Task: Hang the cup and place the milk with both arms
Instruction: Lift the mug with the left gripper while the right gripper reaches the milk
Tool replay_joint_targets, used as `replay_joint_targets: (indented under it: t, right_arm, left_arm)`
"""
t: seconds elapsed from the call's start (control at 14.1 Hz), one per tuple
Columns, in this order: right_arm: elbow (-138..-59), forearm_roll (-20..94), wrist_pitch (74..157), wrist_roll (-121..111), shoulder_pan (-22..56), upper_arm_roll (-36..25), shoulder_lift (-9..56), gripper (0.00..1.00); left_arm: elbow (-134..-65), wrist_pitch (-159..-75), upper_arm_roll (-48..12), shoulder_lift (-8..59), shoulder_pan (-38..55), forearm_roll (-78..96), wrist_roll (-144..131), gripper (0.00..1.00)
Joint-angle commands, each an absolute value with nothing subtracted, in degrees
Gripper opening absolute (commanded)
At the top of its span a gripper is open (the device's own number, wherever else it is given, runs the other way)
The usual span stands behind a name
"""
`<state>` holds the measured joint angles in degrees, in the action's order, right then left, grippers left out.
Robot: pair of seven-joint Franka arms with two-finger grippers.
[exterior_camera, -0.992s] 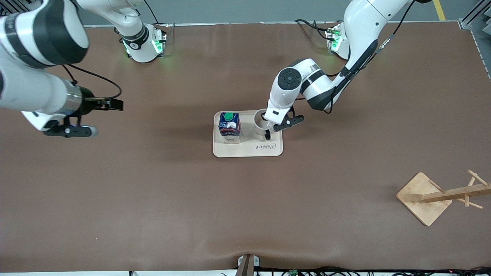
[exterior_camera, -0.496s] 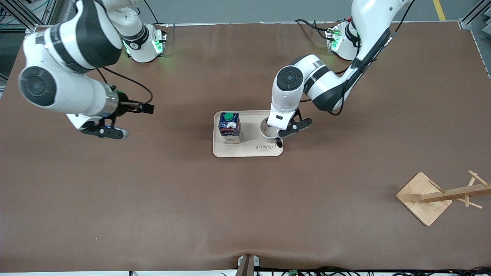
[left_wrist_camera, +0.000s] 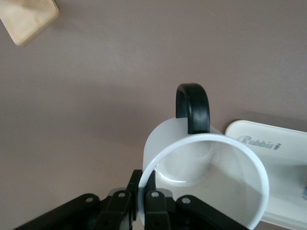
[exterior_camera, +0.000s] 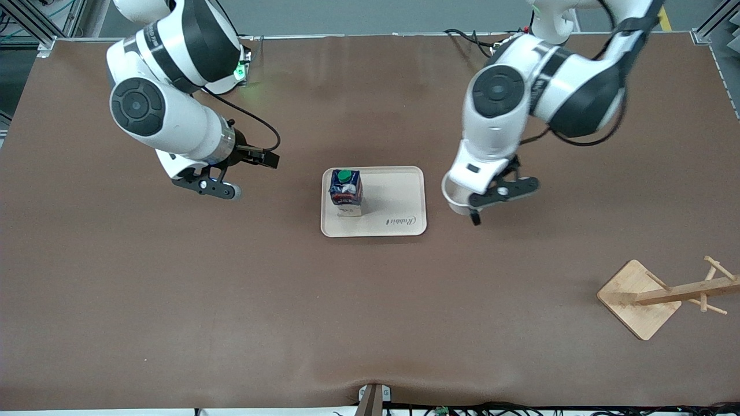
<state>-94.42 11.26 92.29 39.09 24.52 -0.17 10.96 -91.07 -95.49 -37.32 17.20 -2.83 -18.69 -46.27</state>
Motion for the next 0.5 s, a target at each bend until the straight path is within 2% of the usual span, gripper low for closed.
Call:
replay_joint_targets:
  t: [0.0,0.42]
  right_arm:
    - [-95.1,12.74,95.08,41.3,26.45,-0.7,11.6,1.0]
    - [-95.01,13.35,101.58,48.86,33.83,-0.7,14.14,1.0]
  left_arm:
    - [-91.06,-93.43,-37.71,13.2,-9.11,-14.96,-34.68,0.0]
    - [-90.18,-90.72,-37.44,9.76,-19.32,-6.59,-22.61,0.0]
